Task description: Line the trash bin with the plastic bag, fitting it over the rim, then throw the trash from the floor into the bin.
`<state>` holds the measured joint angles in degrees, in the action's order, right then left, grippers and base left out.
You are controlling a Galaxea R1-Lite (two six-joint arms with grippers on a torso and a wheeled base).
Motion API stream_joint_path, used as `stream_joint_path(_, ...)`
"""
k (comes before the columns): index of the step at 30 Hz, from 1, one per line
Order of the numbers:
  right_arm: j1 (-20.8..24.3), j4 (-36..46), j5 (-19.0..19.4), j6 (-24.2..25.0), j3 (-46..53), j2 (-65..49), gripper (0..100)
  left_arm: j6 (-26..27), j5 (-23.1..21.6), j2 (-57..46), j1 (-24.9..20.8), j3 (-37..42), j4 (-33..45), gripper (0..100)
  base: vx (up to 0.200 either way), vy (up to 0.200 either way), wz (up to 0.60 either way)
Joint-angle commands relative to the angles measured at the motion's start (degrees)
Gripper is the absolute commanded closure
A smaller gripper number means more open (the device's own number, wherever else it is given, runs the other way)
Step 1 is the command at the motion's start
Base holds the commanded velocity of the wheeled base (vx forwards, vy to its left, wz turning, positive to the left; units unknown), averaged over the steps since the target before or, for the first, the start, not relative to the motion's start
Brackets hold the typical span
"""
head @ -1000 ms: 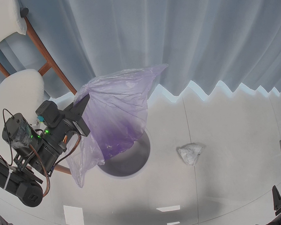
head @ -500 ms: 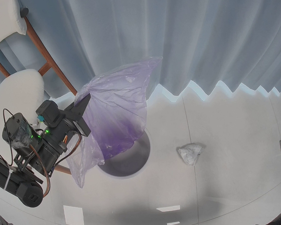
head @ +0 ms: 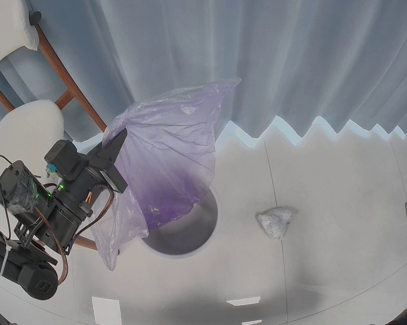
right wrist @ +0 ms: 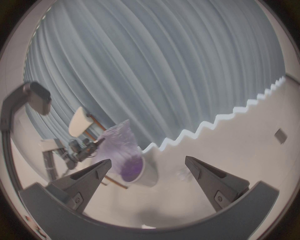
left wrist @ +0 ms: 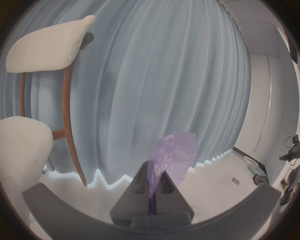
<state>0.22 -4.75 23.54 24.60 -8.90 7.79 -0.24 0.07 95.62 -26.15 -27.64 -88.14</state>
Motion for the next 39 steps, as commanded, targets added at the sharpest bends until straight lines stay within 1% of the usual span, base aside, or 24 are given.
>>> stream_joint_path(1, 0.13, 0.80, 7.57, 5.63, -4.81, 10.14, 0, 0.07, 0.89, -1.49, 0.13, -2.86, 1.30, 100, 0.000, 0.000, 0.00)
stream_joint_path(4, 0.22, 0.98, 13.20, 7.04, -5.08, 11.19, 0, 0.07, 3.97, -1.49, -0.13, -5.15, 3.32, 100, 0.000, 0.000, 0.00)
stream_joint_path(5, 0.22, 1.06, 15.66, 7.39, -4.99, 11.11, 0, 0.07, 4.85, -1.58, -0.13, -5.76, 3.76, 100, 0.000, 0.000, 0.00)
stream_joint_path(7, 0.22, 1.24, 19.44, 7.66, -4.90, 10.93, 0, 0.07, 4.94, -1.58, -0.13, -6.03, 4.11, 100, 0.000, 0.000, 0.00)
stream_joint_path(9, 0.22, 2.12, 24.62, 8.45, -5.08, 11.11, 0, 0.07, 4.76, -1.49, -0.13, -5.67, 4.11, 100, 0.000, 0.000, 0.00)
stream_joint_path(11, 0.22, 2.38, 27.35, 9.50, -5.34, 11.63, 0, 0.07, 4.67, -1.23, -0.13, -5.32, 4.11, 100, 0.000, 0.000, 0.00)
stream_joint_path(12, 0.22, 2.38, 27.52, 9.68, -5.34, 11.72, 0, 0.07, 4.67, -1.23, -0.13, -5.32, 4.11, 100, 0.000, 0.000, 0.00)
stream_joint_path(13, 0.22, 2.47, 29.37, 12.31, -5.87, 13.30, 0, 0.07, 4.59, -1.14, -0.13, -4.71, 4.11, 100, 0.000, 0.000, 0.00)
stream_joint_path(14, 0.22, 2.47, 29.90, 13.54, -6.13, 14.09, 0, 0.07, 4.50, -1.14, -0.04, -4.44, 4.11, 100, 0.000, 0.000, 0.00)
stream_joint_path(16, 0.22, 2.38, 30.34, 17.85, -7.45, 17.61, 0, 0.16, 4.41, -1.14, -0.04, -3.57, 4.03, 100, 0.000, 0.000, 0.00)
stream_joint_path(17, 0.22, 2.38, 30.34, 18.91, -7.80, 18.84, 0, 0.16, 4.23, -1.14, -0.04, -3.39, 4.03, 100, 0.000, 0.000, 0.00)
stream_joint_path(20, 0.40, 2.29, 30.34, 20.31, -8.85, 21.92, 0, 0.16, 3.00, -1.23, -0.04, -2.86, 4.03, 100, 0.000, 0.000, 0.00)
stream_joint_path(21, 1.19, 2.29, 30.34, 20.49, -9.56, 24.55, 0, 0.16, 1.60, -1.23, 0.31, -2.51, 3.94, 100, 0.000, 0.000, 0.00)
stream_joint_path(22, 1.80, 2.29, 30.34, 20.66, -9.91, 25.61, 0, 0.07, 1.25, -1.32, 0.40, -2.25, 3.94, 100, 0.000, 0.000, 0.00)
stream_joint_path(25, 3.47, 2.29, 30.25, 22.16, -10.96, 28.51, 0, 0.16, 1.07, -1.40, 0.48, -2.25, 3.94, 100, 0.000, 0.000, 0.00)
stream_joint_path(27, 4.44, 2.29, 30.25, 24.00, -11.93, 30.35, 0, 0.16, 1.07, -1.40, 0.48, -2.16, 3.94, 100, 0.000, 0.000, 0.00)
stream_joint_path(29, 6.99, 2.29, 30.16, 29.36, -14.30, 33.78, 0, 0.16, 1.16, -1.40, 0.48, -2.16, 3.94, 100, 0.000, 0.000, 0.00)
stream_joint_path(30, 7.34, 2.29, 30.07, 30.42, -14.74, 34.22, 0, 0.16, 1.16, -1.40, 0.48, -2.16, 3.94, 100, 0.000, 0.000, 0.00)
stream_joint_path(32, 9.62, 2.56, 30.07, 36.13, -17.12, 37.21, 0, 0.16, 1.16, -1.23, 0.48, -2.16, 3.94, 100, 0.000, 0.000, 0.00)
stream_joint_path(34, 11.82, 2.82, 30.07, 39.65, -18.43, 38.97, 0, 0.16, 1.16, -1.14, 0.57, -2.16, 3.94, 100, 0.000, 0.000, 0.00)
stream_joint_path(35, 12.70, 3.08, 30.07, 40.44, -18.70, 39.41, 0, 0.16, 1.16, -1.14, 0.57, -2.16, 3.94, 100, 0.000, 0.000, 0.00)
stream_joint_path(36, 14.90, 3.52, 30.07, 41.58, -19.23, 40.55, 0, 0.16, 1.16, -1.14, 0.66, -2.16, 3.94, 100, 0.000, 0.000, 0.00)
stream_joint_path(38, 18.33, 4.31, 30.07, 42.02, -19.67, 42.75, 0, 0.16, 1.16, -1.14, 0.84, -2.16, 3.94, 100, 0.000, 0.000, 0.00)
stream_joint_path(39, 18.50, 4.40, 30.07, 42.02, -19.67, 42.84, 0, 0.16, 1.16, -1.14, 0.84, -2.16, 3.94, 100, 0.000, 0.000, 0.00)
